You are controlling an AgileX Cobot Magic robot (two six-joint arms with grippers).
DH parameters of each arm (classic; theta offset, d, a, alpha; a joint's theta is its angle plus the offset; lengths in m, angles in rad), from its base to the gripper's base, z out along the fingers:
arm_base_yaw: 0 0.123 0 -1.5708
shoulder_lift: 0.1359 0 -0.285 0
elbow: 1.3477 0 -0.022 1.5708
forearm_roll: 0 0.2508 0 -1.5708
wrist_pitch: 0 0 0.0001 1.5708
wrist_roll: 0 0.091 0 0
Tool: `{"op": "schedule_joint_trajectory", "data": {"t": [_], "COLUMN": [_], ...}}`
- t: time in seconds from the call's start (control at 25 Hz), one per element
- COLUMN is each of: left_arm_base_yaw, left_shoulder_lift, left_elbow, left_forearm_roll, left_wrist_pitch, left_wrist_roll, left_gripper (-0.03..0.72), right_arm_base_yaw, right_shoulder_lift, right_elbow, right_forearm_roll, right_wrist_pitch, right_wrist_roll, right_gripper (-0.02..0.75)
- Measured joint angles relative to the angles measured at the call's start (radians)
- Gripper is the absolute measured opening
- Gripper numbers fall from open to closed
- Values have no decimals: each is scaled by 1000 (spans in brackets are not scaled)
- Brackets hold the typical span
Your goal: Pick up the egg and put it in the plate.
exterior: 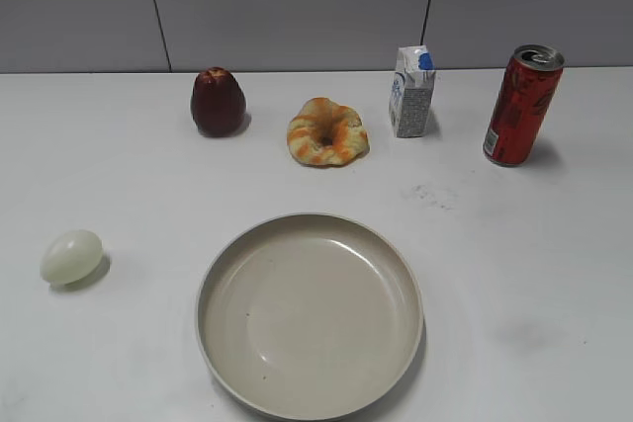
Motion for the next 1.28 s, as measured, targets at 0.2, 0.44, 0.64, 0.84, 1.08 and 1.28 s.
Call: {"op": "schedule_joint_trajectory", "data": {"t": [0.2, 0.44, 0.64, 0.84, 1.08, 1.28], "left_arm_base_yaw": [0, 0, -1, -4, -27, -41], "left_shoulder_lift": [291, 635, 857, 1053, 1286, 1491], "left_elbow": [-1, -39, -116, -199, -325, -444], "left_forearm_roll": [-2, -7, -15, -32, -46, -57], "left_wrist_pitch": [-2, -60, -155, -225, -280, -285], "left_wrist_roll": [18, 98, 221, 415, 547, 632], "left_gripper": [522, 516, 515, 515, 515, 515], "right_arm_base_yaw": [0, 0, 0, 0, 0, 0], "right_shoulder_lift": [0, 0, 0, 0, 0, 0], "right_elbow": [0, 0, 0, 0, 0, 0], "right_forearm_roll": [0, 0, 0, 0, 0, 0], "right_wrist_pitch": [0, 0, 0, 0, 0, 0], "right_wrist_roll": [0, 0, 0, 0, 0, 0], "right_gripper": [554, 554, 554, 554, 554, 554]}}
